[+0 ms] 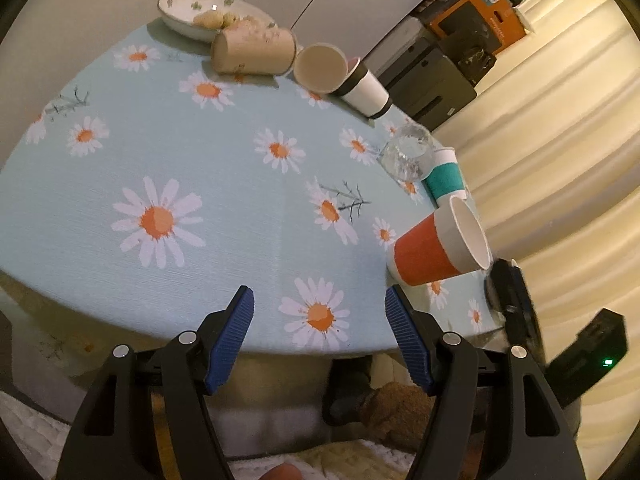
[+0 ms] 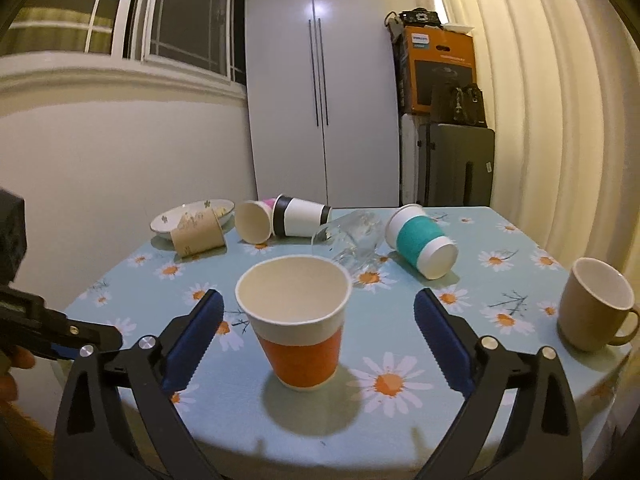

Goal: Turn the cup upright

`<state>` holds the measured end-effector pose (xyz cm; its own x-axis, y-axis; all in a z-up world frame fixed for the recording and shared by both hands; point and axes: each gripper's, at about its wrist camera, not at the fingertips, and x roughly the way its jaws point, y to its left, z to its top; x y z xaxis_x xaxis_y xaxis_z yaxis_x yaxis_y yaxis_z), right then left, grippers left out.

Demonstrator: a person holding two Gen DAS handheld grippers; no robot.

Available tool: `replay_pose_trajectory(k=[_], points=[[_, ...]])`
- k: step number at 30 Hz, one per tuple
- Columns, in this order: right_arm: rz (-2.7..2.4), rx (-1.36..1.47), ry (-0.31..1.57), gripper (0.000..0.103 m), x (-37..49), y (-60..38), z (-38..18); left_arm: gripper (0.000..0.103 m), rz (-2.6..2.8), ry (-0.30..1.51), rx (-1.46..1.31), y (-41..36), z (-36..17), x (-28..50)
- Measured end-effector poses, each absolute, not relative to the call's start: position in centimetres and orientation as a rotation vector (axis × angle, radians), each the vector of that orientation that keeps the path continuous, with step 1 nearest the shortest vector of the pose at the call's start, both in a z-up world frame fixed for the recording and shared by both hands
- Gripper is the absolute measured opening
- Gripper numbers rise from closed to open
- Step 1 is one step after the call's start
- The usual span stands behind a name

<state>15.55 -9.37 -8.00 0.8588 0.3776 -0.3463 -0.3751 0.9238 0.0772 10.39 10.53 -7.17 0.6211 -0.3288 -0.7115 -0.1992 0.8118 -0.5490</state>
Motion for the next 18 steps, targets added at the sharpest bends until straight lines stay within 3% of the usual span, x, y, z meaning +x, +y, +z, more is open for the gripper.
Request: replay_pose_trajectory(k=[3,9,12,18], points=[[0.405,0.017,0.349,0.095,14.6,-10.6,-6.5,0.082,-0.074,0.874,-0.617,10.4,-6.5,9.8],[0.441,0.028,0.318,0.098,12.7,-13.1,-3.4,0.084,-0.088,0.791,-0.583,9.4,-5.2,8.5],[0.453,0.021,0.305,0.098,11.7,-14.5,-2.1,0.096,-0.081,0.722,-0.557,8.7,-4.2,7.4],[0.486,-0.01,0.309,0.098,10.4,-17.2,-0.2,0.096,-0.095,0.624,-0.503,7.0,-2.7,5.2]])
